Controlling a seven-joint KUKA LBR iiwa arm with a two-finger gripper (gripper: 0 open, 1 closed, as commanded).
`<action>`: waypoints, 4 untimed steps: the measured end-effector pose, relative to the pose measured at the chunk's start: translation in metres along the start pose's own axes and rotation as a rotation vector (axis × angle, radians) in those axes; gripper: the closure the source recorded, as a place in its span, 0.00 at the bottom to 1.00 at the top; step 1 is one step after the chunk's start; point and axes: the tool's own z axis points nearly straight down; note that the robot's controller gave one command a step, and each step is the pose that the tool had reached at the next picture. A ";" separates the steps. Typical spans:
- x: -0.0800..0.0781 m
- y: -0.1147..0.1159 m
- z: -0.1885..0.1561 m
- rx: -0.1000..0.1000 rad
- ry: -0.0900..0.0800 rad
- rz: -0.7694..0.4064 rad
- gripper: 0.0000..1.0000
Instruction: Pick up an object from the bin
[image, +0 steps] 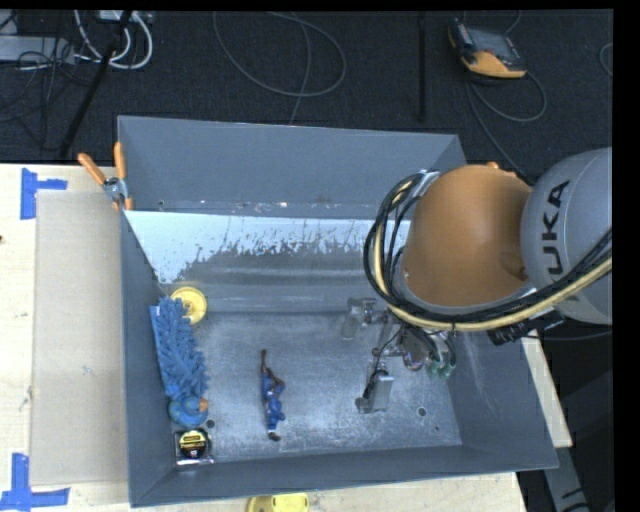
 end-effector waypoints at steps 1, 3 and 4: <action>-0.001 0.000 -0.004 -0.001 -0.008 0.002 0.00; -0.014 0.057 0.076 0.000 -0.015 -0.219 0.00; -0.015 0.077 0.145 0.001 -0.017 -0.382 1.00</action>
Offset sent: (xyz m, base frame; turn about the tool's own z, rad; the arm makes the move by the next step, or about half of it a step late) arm -0.0107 0.1124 -0.0669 -0.1672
